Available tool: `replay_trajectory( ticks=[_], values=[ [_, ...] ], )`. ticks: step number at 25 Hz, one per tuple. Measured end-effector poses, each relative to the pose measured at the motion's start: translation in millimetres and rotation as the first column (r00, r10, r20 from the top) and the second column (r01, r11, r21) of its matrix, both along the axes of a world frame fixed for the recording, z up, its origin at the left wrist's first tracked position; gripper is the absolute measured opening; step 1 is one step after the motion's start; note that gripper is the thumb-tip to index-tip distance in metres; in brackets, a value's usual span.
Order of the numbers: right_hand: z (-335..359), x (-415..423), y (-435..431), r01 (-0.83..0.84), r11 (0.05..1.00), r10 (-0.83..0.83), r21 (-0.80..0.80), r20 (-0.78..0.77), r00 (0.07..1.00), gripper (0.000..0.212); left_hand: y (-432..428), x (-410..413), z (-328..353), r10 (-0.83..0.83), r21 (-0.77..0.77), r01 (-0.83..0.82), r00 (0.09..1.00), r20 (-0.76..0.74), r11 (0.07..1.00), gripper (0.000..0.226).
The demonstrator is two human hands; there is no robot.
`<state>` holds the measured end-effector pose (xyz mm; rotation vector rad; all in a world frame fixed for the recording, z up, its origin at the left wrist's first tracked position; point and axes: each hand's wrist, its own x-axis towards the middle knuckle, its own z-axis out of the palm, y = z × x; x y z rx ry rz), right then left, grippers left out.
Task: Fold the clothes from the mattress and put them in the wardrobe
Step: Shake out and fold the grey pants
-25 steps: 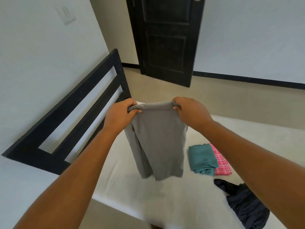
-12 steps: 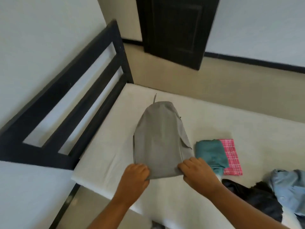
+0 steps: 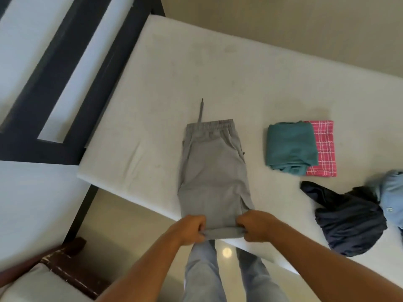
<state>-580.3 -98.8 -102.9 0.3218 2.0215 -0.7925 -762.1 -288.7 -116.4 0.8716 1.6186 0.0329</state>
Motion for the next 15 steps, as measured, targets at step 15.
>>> replay_trajectory(
  ticks=[15],
  values=[
    [-116,-189,144,0.457,0.681,-0.027,0.572,-0.604,0.796,0.051,206,-165,-104,0.514,0.620,0.013,0.546,-0.662,0.784,0.037]
  ],
)
